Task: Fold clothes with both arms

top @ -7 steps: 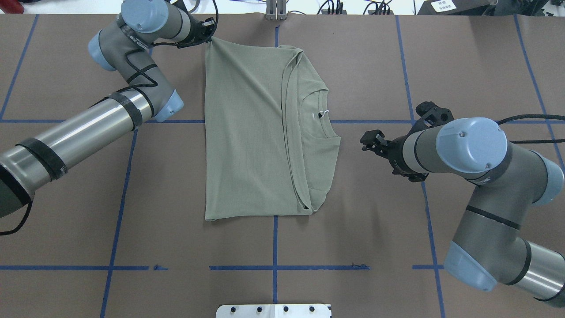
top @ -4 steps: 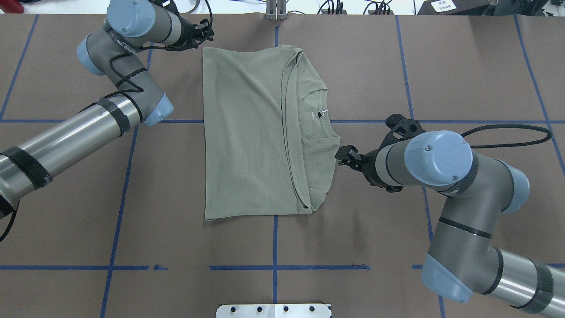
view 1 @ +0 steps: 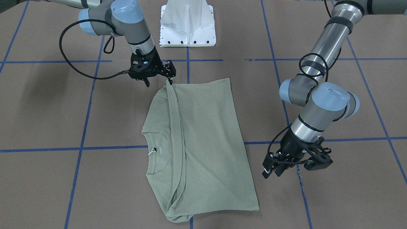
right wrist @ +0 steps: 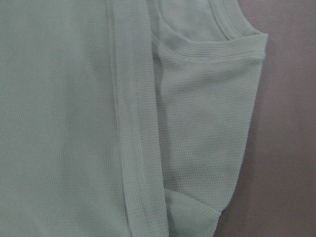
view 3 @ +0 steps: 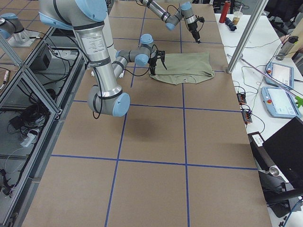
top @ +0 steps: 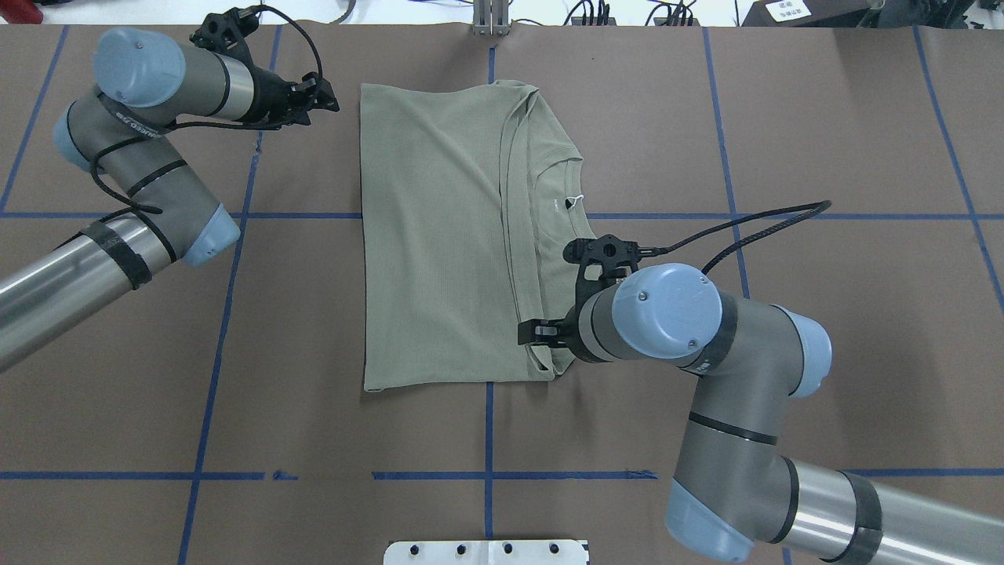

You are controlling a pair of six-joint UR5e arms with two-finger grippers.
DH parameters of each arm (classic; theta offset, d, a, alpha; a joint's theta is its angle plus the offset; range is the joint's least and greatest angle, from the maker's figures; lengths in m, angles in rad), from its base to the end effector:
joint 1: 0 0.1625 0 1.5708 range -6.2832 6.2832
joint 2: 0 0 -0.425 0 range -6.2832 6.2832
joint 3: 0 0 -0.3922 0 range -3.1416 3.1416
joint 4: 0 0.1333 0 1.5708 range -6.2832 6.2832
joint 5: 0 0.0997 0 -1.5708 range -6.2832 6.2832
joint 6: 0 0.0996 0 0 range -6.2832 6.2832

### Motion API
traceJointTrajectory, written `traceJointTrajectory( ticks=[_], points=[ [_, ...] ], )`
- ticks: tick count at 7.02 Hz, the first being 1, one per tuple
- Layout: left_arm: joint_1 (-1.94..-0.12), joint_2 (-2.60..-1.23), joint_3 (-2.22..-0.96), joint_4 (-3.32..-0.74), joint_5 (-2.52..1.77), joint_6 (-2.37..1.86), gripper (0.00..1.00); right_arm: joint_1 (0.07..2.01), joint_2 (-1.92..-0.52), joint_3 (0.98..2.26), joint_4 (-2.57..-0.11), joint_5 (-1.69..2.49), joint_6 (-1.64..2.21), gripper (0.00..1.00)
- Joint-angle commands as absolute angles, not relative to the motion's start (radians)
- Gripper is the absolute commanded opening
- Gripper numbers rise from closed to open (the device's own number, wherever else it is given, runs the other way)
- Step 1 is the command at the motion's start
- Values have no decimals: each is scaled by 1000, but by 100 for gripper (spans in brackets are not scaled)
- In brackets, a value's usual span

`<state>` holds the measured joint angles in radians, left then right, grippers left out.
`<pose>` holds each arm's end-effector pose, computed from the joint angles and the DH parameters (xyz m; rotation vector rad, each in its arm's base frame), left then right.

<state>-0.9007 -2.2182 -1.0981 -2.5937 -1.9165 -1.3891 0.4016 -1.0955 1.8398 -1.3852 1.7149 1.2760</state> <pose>0.3978 -0.6623 0.3747 0.3529 1.1796 -0.4200 -0.5256 -0.3525 0.2537 0.1911 -0.9180 0.0319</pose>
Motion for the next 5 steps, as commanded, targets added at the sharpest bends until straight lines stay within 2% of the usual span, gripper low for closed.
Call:
traceJointTrajectory(
  ticks=[1, 5],
  points=[
    [-902, -2183, -1137, -2594, -1930, -1388, 62, 387, -1036, 1819, -1486, 1706, 1015, 100],
    [-908, -2140, -1196, -2591, -1931, -1390, 62, 336, -1019, 1756, -1509, 1619, 847, 100]
  ],
)
